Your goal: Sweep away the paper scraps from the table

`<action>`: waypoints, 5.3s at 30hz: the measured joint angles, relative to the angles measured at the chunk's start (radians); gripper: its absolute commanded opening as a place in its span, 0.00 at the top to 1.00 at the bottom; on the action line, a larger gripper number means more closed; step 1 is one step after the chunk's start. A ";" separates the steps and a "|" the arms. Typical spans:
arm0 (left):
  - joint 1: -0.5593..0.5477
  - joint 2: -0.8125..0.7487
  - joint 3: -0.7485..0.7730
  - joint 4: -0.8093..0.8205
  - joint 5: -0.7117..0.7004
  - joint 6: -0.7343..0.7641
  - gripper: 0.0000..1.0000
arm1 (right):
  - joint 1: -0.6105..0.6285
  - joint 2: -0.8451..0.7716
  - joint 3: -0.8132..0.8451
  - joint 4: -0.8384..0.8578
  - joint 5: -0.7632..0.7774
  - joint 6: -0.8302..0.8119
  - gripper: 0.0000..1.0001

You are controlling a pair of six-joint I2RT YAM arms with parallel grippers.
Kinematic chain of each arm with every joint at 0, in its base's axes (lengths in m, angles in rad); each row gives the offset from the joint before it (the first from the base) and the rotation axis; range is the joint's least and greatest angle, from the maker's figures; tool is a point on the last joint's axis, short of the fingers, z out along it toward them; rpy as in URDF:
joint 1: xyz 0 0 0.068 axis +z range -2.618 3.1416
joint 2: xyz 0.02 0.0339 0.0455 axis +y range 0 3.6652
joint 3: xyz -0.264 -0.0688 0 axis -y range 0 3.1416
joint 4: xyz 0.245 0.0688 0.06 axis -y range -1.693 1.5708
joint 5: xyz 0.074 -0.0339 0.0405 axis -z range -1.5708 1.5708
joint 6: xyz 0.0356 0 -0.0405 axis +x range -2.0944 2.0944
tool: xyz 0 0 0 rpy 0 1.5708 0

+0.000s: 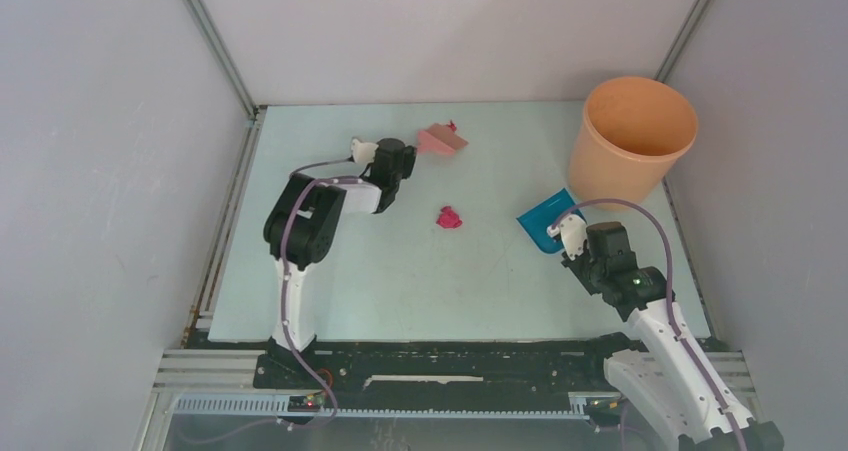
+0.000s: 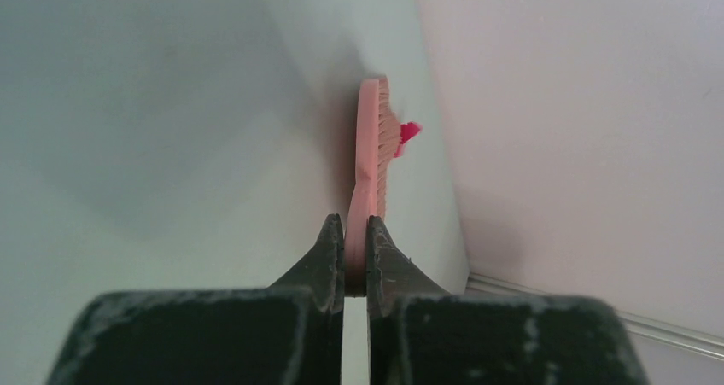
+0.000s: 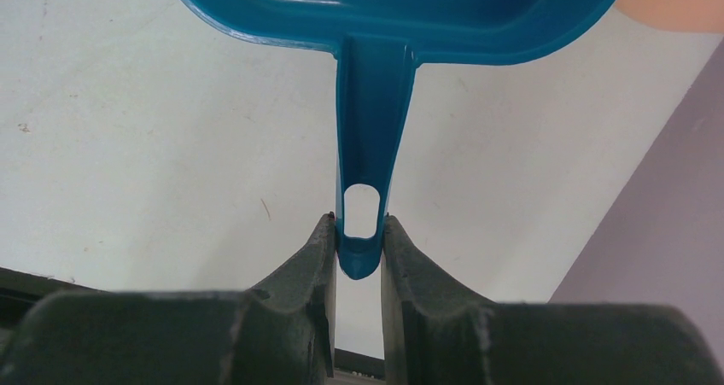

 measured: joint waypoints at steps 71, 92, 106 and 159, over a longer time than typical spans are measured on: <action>-0.021 -0.967 -0.758 -0.434 -0.048 0.043 1.00 | 0.024 0.000 -0.005 0.006 0.000 0.000 1.00; -0.213 -1.289 -0.485 -0.893 -0.123 0.747 1.00 | 0.072 0.259 0.086 -0.135 -0.167 -0.090 1.00; -0.213 -0.641 0.118 -1.021 0.027 1.219 1.00 | 0.205 0.610 0.293 -0.244 -0.175 -0.124 1.00; -0.175 -0.507 0.332 -1.540 -0.180 1.308 1.00 | 0.412 0.726 0.255 -0.111 -0.219 -0.023 1.00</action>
